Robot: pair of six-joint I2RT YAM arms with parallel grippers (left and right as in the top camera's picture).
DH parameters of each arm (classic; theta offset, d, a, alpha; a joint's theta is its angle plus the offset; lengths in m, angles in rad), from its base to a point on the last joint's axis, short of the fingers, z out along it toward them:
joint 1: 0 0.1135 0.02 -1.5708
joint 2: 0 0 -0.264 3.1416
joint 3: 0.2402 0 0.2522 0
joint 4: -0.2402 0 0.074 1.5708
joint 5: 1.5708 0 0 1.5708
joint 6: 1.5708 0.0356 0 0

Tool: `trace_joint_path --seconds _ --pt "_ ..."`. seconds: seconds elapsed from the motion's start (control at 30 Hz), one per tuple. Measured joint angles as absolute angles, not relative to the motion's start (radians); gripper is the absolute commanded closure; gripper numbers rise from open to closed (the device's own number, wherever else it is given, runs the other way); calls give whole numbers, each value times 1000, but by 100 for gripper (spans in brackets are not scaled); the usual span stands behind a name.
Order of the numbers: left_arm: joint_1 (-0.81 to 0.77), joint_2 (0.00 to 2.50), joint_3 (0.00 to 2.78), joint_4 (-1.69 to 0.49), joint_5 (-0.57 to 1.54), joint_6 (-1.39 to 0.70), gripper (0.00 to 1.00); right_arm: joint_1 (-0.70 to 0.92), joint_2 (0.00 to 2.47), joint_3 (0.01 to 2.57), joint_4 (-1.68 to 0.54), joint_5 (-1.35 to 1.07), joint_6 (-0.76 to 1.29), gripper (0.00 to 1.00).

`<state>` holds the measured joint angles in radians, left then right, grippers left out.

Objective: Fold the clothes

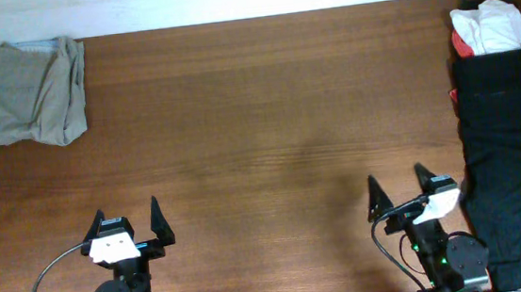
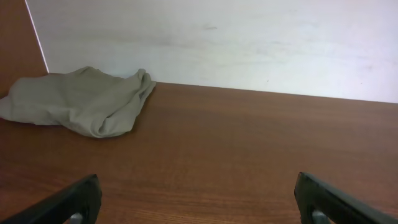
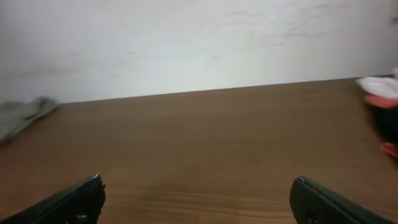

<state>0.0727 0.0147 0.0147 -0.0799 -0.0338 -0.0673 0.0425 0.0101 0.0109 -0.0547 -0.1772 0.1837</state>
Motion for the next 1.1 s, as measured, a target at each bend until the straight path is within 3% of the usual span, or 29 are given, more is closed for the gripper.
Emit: trace_joint_path --seconds 0.1,0.23,0.47,0.7,0.87,1.1 --pt "73 15 15 -80 -34 -67 1 43 10 11 -38 -406 291 1" --pt "73 15 15 -80 -34 -67 1 43 10 11 -30 -508 483 1" --pt "73 15 15 -80 -34 -67 1 43 10 11 149 -560 596 1" --pt "73 15 15 -80 -34 -67 1 43 96 232 72 -414 541 1" --pt "73 12 14 -80 -34 -67 1 43 461 596 -186 -178 356 1" --pt "73 11 14 -80 -34 -67 1 -2 1285 1240 -574 125 142 1"
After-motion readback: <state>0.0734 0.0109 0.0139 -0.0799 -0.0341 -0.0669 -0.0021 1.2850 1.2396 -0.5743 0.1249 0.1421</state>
